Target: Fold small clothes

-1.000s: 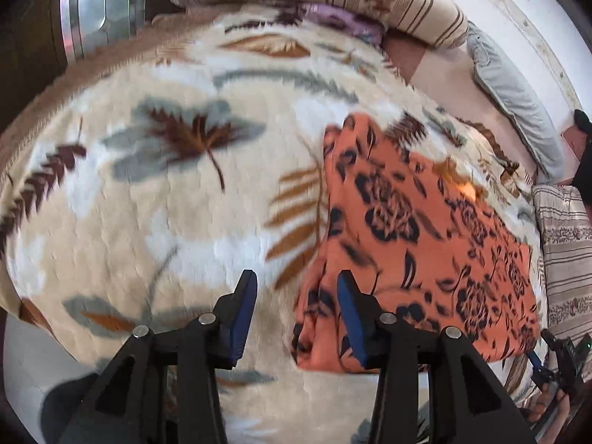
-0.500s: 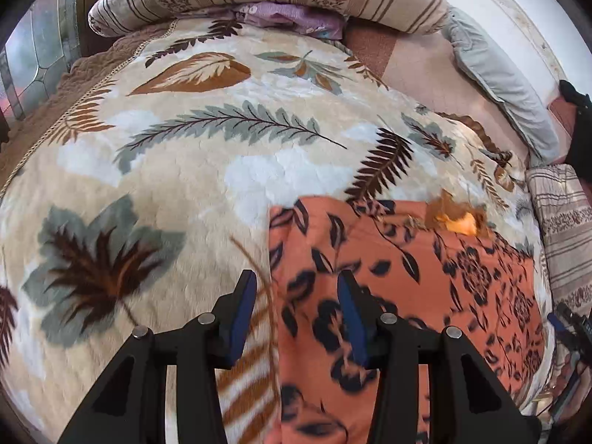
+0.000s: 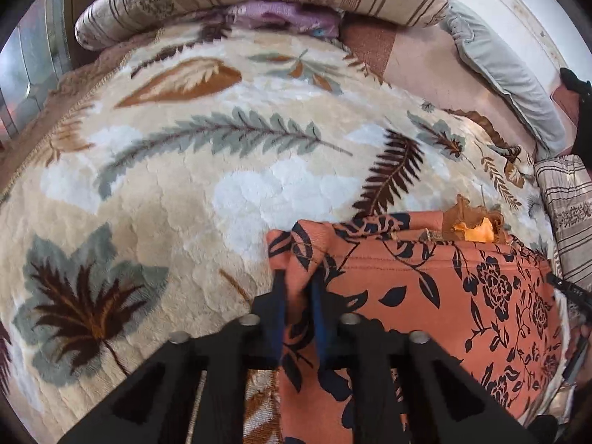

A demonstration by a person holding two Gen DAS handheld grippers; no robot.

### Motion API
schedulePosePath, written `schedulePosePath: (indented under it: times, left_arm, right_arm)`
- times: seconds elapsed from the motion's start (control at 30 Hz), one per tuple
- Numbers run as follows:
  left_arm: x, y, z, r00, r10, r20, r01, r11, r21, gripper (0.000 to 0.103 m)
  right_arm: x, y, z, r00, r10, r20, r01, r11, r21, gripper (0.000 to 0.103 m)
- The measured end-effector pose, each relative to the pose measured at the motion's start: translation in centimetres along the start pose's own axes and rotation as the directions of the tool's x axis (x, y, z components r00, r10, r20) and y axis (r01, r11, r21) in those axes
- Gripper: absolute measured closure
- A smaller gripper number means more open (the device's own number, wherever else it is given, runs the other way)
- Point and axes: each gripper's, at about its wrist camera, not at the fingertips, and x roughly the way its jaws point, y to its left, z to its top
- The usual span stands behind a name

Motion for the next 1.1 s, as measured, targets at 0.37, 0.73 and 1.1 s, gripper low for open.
schedulePosePath:
  times: [0.37, 0.73, 1.1]
  left_arm:
    - [2.3, 0.7, 0.5, 0.997, 0.073, 0.001, -0.073, 0.997, -0.011, 0.093]
    - [-2.6, 0.7, 0.1, 0.991, 0.111, 0.077, -0.108, 0.993, -0.041, 0.058]
    - [-6.8, -2.1, -9.1, 0.988, 0.149, 0.037, -0.152, 0.985, 0.085, 0.042]
  right_arm:
    - [3.2, 0.2, 1.2, 0.998, -0.063, -0.031, 0.063, 0.998, -0.002, 0.095]
    - [-4.9, 0.5, -0.7, 0.992, 0.015, 0.122, -0.024, 0.997, 0.074, 0.080]
    - [-6.7, 1.5, -11.3, 0.948, 0.317, 0.029, -0.315, 0.922, 0.226, 0.028]
